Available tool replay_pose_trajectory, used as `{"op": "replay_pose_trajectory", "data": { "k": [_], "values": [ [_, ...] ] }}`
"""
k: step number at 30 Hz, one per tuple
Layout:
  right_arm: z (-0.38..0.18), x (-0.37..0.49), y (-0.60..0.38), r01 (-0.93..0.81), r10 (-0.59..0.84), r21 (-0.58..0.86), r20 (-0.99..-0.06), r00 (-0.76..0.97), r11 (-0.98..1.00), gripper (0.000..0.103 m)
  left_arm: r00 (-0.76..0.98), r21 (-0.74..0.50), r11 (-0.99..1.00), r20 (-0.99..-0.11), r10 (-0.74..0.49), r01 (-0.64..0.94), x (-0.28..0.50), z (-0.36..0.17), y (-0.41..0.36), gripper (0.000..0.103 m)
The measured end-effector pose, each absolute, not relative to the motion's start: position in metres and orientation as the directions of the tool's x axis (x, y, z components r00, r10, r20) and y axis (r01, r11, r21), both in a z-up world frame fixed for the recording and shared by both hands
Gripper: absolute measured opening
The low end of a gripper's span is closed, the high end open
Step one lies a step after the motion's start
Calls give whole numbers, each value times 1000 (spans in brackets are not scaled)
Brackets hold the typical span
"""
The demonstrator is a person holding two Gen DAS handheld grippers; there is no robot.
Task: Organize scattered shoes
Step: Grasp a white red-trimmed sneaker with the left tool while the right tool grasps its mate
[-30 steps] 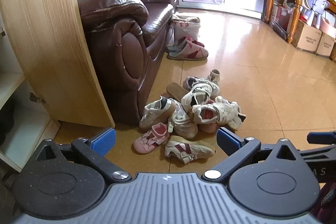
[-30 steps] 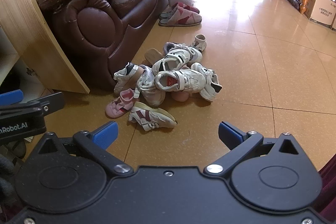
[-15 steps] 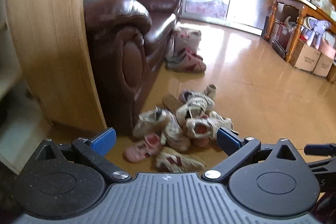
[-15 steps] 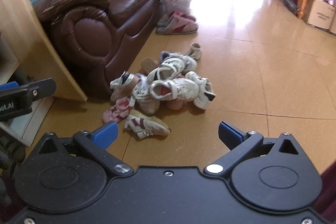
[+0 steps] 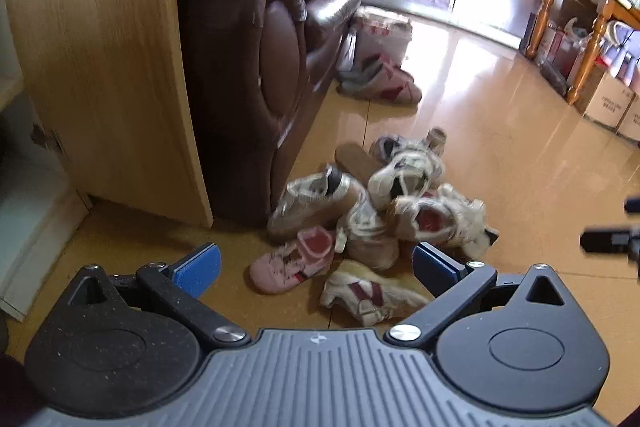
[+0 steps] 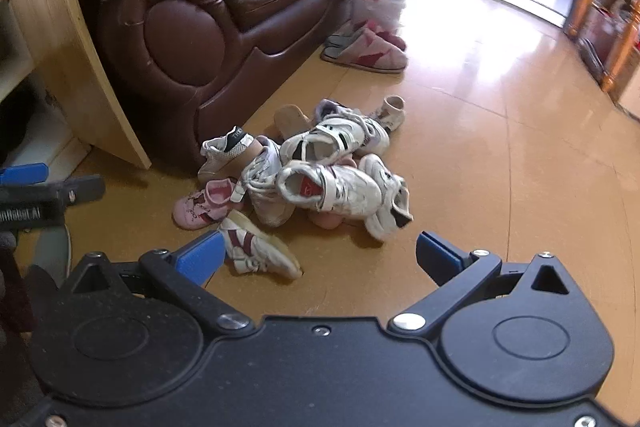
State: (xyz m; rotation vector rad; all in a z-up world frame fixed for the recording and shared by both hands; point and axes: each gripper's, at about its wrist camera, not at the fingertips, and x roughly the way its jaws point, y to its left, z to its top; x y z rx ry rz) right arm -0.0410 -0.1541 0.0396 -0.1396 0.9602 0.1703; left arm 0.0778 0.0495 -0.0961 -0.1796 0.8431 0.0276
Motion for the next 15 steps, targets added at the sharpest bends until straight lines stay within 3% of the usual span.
{"op": "replay_pose_trajectory", "data": {
  "k": [4, 15],
  "values": [
    [16, -5, -155, -274, 83, -84, -833, 547, 958, 103, 639, -177, 979, -766, -70, -104, 93, -131, 53, 101],
    [-30, 79, -165, -303, 195, 37, -838, 510, 952, 98, 567, -389, 901, -793, -222, -192, 122, -248, 44, 89]
  ]
}}
